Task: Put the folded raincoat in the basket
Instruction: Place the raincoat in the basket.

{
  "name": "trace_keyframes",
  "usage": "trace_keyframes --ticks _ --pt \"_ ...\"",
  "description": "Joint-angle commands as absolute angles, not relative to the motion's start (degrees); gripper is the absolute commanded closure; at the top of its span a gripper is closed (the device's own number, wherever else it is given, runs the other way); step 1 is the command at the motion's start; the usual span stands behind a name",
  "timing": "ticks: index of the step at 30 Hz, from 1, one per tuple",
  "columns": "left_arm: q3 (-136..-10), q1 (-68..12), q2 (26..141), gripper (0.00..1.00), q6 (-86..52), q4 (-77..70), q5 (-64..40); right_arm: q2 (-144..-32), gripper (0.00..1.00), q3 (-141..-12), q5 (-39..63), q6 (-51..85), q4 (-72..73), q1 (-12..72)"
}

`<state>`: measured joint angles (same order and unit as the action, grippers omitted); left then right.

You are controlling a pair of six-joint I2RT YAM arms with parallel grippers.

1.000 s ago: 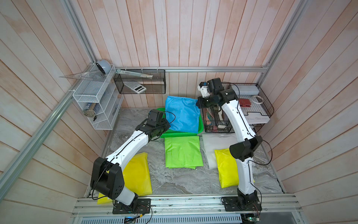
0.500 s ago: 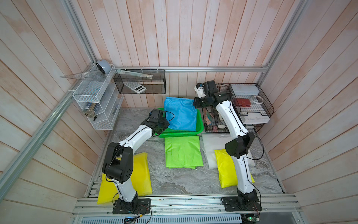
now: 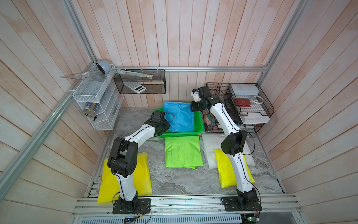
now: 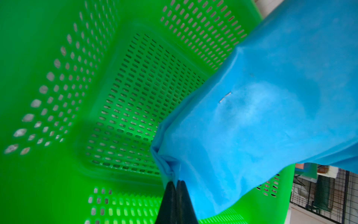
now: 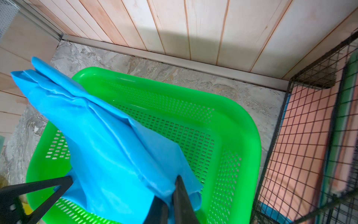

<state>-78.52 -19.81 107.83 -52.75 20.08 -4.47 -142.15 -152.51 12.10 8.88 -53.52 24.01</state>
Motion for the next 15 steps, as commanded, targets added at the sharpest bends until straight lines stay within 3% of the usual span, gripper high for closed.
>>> trace_keyframes --ticks 1,13,15 --pt "-79.47 -19.49 110.44 1.0 -51.73 20.07 -5.55 -143.58 1.0 -152.23 13.05 8.5 -51.77 24.66" --pt "-79.45 -19.23 111.03 0.95 -51.77 22.39 -4.38 -146.68 1.0 -152.23 11.18 6.8 -51.86 24.55" --pt "-79.9 -19.15 110.88 0.88 -51.68 22.8 -4.48 -146.84 1.0 -152.22 11.16 6.83 -51.77 24.55"
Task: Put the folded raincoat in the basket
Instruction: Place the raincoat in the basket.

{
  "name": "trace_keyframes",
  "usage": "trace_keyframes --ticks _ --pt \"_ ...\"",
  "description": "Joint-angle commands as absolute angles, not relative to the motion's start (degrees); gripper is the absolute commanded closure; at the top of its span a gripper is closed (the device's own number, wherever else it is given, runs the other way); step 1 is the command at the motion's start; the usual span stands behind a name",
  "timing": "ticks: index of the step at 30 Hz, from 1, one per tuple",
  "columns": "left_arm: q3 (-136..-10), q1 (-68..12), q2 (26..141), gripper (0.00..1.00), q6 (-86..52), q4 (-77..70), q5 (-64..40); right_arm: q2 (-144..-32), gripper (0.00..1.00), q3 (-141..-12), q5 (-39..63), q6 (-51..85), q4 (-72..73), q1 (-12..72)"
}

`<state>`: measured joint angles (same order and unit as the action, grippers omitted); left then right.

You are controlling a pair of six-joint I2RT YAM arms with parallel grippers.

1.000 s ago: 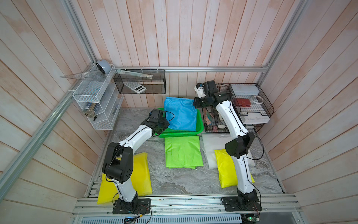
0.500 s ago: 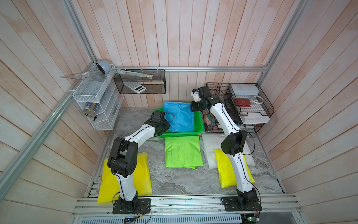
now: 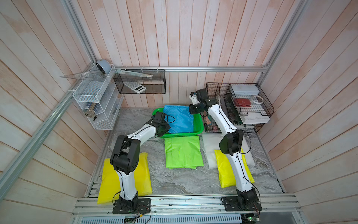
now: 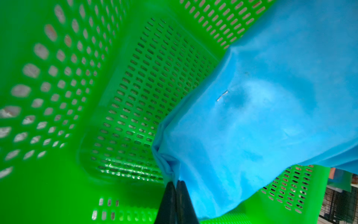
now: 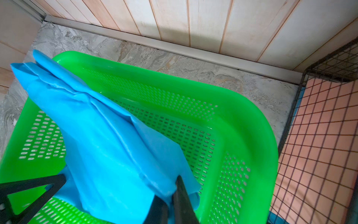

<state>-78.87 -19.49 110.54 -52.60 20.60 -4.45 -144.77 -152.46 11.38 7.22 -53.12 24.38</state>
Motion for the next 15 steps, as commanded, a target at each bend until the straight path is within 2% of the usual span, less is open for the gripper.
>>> trace_keyframes --ticks 1,4,7,15 --pt "-80.13 -19.11 110.72 0.84 -51.68 22.93 -4.49 -146.87 1.0 -152.23 11.14 6.68 -51.68 24.56" --pt "-81.24 -18.91 110.28 0.77 -52.25 23.25 -4.37 -147.08 1.0 -152.31 10.86 6.51 -51.49 24.57" --pt "-82.73 -18.87 109.99 0.62 -52.9 23.53 -4.78 -147.39 1.0 -152.32 10.55 6.85 -51.0 24.6" --pt "-84.63 -18.65 107.01 0.59 -51.48 26.99 -3.37 -148.51 0.98 -152.32 11.6 7.36 -50.53 24.6"
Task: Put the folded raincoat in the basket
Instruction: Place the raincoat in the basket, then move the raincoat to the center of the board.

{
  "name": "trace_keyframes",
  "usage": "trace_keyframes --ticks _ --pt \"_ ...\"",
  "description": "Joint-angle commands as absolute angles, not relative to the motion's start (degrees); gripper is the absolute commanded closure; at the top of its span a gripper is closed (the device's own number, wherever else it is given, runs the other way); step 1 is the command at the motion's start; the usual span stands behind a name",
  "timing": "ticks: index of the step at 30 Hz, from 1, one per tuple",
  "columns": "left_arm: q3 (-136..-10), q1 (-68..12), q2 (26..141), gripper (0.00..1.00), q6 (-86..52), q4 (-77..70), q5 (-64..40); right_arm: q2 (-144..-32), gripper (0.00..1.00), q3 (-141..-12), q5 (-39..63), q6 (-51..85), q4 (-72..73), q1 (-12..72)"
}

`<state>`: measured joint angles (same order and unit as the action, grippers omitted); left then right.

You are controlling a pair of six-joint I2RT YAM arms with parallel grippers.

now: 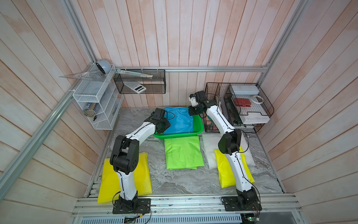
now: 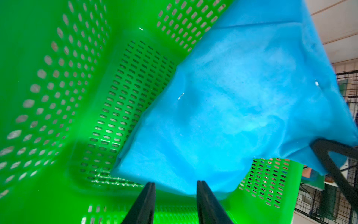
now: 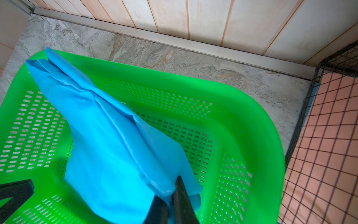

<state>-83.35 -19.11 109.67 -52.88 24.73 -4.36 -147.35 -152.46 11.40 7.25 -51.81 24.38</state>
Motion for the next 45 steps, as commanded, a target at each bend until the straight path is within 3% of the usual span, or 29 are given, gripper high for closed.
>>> trace_keyframes --ticks 1,3,11,16,20,29,33,38,45 --pt "-84.84 -18.59 106.2 0.59 -51.05 27.63 -3.09 -148.61 0.97 -152.36 11.69 7.38 -50.46 24.61" --pt "-85.46 -18.52 104.7 0.59 -50.09 28.81 -2.36 -148.75 0.93 -152.4 11.95 7.38 -50.33 24.65" --pt "-85.5 -18.49 99.16 0.57 -47.5 31.68 -2.4 -147.99 0.49 -152.75 9.73 6.65 -50.23 25.12" --pt "-81.77 -18.47 93.73 0.56 -44.9 33.98 -0.04 -145.88 0.34 -152.78 3.95 7.19 -50.12 25.44" --pt "-77.44 -18.54 88.61 0.56 -43.5 35.34 1.11 -143.13 0.31 -153.37 -0.28 8.13 -49.48 25.37" --pt "-64.29 -18.74 74.33 0.55 -42.72 35.86 -4.89 -129.17 0.35 -149.08 4.52 10.65 -52.2 26.51" --pt "-58.03 -21.79 66.35 0.55 -42.46 37.88 -7.2 -118.9 0.37 -135.79 6.23 13.16 -55.09 27.25" --pt "-50.75 -26.29 58.78 0.55 -45.96 42.88 -3.6 -98.37 0.37 -102.81 5.65 15.35 -47.13 31.03" --pt "-41.46 -26.56 50.83 0.54 -53.27 48.23 6.23 -70.77 0.36 -59.16 1.8 23.06 -36.35 41.77"
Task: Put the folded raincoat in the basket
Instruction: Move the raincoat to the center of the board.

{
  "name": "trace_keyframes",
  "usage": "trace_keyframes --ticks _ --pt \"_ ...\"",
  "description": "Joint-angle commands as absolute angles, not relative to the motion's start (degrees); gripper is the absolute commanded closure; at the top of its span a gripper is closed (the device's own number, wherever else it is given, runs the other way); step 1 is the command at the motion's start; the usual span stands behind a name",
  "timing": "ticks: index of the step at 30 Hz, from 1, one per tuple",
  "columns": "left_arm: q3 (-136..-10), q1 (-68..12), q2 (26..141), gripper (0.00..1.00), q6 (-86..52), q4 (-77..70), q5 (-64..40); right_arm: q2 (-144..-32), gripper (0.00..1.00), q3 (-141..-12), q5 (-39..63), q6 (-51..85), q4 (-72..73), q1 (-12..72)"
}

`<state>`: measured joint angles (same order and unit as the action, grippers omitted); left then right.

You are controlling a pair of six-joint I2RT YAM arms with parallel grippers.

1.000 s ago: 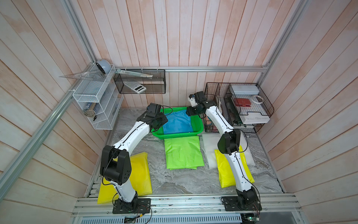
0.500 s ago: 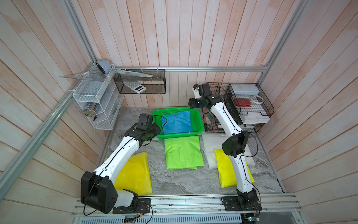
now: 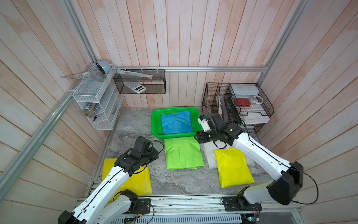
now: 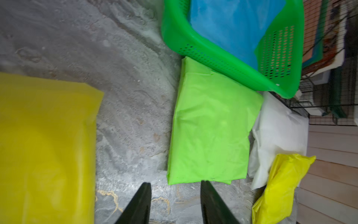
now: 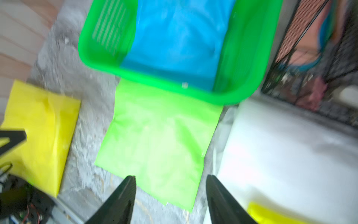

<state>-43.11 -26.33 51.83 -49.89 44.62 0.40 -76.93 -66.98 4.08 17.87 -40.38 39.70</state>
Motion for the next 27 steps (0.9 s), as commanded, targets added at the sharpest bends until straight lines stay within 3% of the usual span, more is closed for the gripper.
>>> trace_keyframes --ticks 1,5,10,18,27 --pt "-40.83 -26.5 50.74 0.54 -54.83 49.64 8.75 -68.01 0.37 -54.54 1.26 25.15 -36.7 43.01" --pt "-38.12 -26.63 50.91 0.54 -58.28 50.64 13.46 -59.92 0.37 -43.48 -1.09 29.43 -39.12 46.34" --pt "-34.44 -26.63 55.52 0.54 -60.41 47.78 17.11 -54.58 0.37 -40.6 -3.61 30.38 -41.63 46.6" --pt "-33.77 -26.38 71.8 0.54 -60.18 38.49 19.31 -58.76 0.36 -47.49 -7.48 25.42 -44.27 46.6" --pt "-41.61 -25.69 85.93 0.56 -47.39 24.93 11.97 -59.97 0.35 -47.75 -9.43 25.13 -41.45 45.64"
